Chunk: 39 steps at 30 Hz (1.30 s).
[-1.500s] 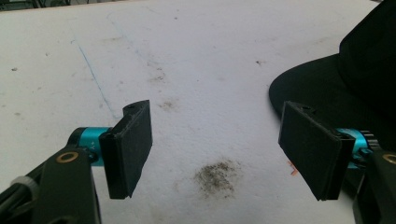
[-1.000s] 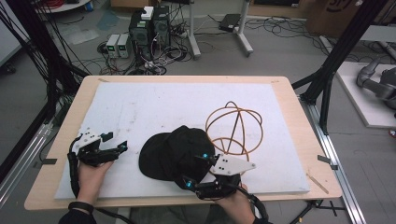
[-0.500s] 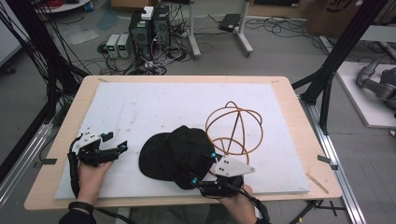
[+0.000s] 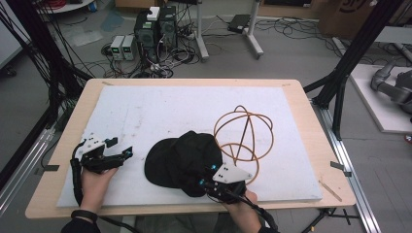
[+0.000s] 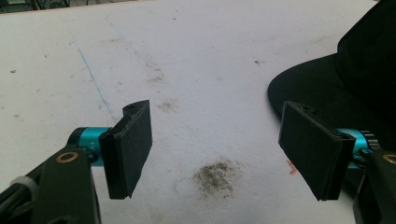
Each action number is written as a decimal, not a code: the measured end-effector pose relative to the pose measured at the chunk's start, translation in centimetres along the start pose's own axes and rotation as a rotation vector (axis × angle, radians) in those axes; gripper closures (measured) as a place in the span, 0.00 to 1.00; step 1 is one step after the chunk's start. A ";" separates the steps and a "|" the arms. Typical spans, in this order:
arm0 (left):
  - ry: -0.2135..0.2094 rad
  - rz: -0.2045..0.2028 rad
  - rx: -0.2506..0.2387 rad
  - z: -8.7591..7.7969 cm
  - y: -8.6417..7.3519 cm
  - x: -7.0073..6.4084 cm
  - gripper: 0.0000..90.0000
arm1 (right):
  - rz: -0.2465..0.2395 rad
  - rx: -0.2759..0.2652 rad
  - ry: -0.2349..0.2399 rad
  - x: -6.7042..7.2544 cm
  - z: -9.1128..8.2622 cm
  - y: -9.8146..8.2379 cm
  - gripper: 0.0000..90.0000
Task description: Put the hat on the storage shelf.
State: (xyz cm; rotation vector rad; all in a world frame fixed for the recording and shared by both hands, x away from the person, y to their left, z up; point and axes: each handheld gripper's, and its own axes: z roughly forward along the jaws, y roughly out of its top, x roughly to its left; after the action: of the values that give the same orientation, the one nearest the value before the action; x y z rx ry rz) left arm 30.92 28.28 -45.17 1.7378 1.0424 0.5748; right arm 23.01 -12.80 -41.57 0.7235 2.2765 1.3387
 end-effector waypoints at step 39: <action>0.002 0.001 -0.003 -0.1 0.0 0.0 0.29 | -0.187 -0.323 0.279 1.5 -4.2 8.9 0.97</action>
State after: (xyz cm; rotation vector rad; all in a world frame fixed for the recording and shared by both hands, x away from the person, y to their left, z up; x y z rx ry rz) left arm 30.88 28.33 -45.16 1.7353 1.0419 0.5787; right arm 21.46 -11.12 -31.93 0.2223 2.1829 1.7460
